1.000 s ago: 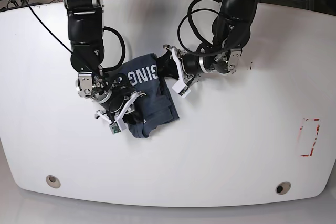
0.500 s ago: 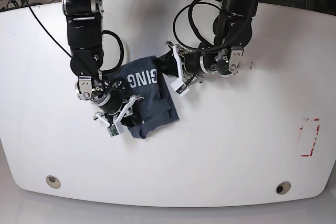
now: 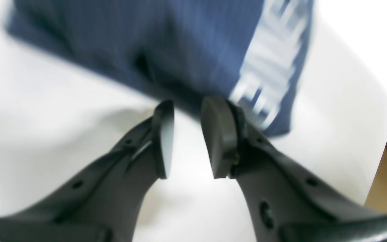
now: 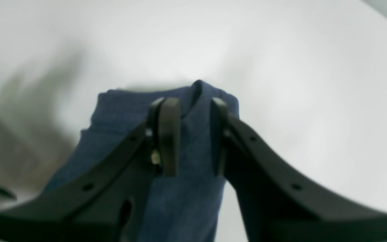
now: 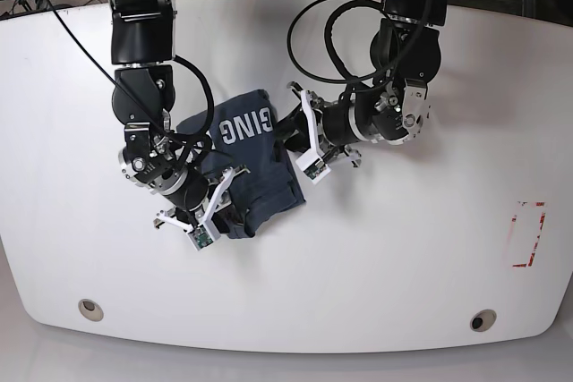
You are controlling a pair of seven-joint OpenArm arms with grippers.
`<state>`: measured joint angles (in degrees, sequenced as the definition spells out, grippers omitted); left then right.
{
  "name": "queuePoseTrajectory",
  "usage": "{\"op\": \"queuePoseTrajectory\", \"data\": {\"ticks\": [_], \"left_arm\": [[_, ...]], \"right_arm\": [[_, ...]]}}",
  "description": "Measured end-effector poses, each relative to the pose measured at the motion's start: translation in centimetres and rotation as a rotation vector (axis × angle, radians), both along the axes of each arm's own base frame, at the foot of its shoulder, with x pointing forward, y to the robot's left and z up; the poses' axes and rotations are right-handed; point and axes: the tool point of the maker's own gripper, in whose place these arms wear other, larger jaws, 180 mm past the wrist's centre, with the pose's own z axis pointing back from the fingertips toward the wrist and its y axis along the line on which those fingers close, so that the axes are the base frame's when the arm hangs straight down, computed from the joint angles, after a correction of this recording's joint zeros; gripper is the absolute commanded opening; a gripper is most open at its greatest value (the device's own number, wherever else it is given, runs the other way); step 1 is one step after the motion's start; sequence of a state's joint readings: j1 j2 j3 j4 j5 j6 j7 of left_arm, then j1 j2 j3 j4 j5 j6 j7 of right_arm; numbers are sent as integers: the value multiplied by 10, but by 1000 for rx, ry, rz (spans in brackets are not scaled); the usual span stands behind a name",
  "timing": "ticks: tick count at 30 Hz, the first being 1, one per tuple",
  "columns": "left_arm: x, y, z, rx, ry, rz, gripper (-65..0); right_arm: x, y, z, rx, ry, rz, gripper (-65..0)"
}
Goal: Fold the T-shirt properly
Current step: 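Regrasp the bundle edges with both grippers and press them together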
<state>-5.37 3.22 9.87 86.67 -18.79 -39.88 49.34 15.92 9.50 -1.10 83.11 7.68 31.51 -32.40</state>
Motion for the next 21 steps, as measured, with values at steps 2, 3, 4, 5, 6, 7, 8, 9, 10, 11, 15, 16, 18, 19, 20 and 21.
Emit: {"op": "queuePoseTrajectory", "data": {"ticks": [2, 3, 4, 5, 6, 7, 8, 9, 10, 11, 15, 16, 18, 19, 20, 21], "left_arm": [[1, 0, 8, -6, -26, 0, -483], [2, -1, 10, -9, -32, 0, -483], [1, -1, 12, -10, -38, 0, -485], [2, -2, 15, -14, -47, 1, -485], [2, -2, 16, -18, -52, 2, -485], [3, -5, 20, -33, -64, 5, -485], [4, -9, 23, -47, -70, 6, -485], [5, -12, 26, -65, -76, 13, -485], [7, -16, 30, -92, -88, 25, -485], [8, -21, 33, -109, -90, 27, -485], [11, -43, 44, -218, -88, 45, -485], [12, -46, 43, -231, -73, 61, -485], [18, -47, 38, -263, -46, 123, -485], [20, -46, 35, -266, -36, 143, -485], [22, -46, 30, -268, -26, 168, -485], [22, -45, 25, -260, -15, 182, -485]], "right_arm": [[-6, -1, 2, -33, 13, 3, -509], [-8, -3, 5, -36, 9, -2, -509], [-10, -6, 6, -43, 12, -11, -509], [-13, -11, 8, -51, 14, -25, -509], [-15, -16, 13, -48, 3, -38, -509], [-19, -23, 14, -58, 10, -59, -509], [-21, -32, 18, -59, -2, -84, -507], [-25, -38, 19, -66, 5, -99, -507], [-29, -46, 18, -80, 12, -121, -507], [-32, -50, 18, -85, 13, -132, -507], [-49, -55, 5, -99, 46, -141, -509], [-53, -55, 1, -99, 58, -140, -509], [-61, -53, -10, -98, 90, -138, -510], [-65, -52, -15, -96, 105, -134, -510], [-70, -50, -19, -95, 117, -129, -510], [-74, -49, -23, -92, 125, -126, -510]]}}
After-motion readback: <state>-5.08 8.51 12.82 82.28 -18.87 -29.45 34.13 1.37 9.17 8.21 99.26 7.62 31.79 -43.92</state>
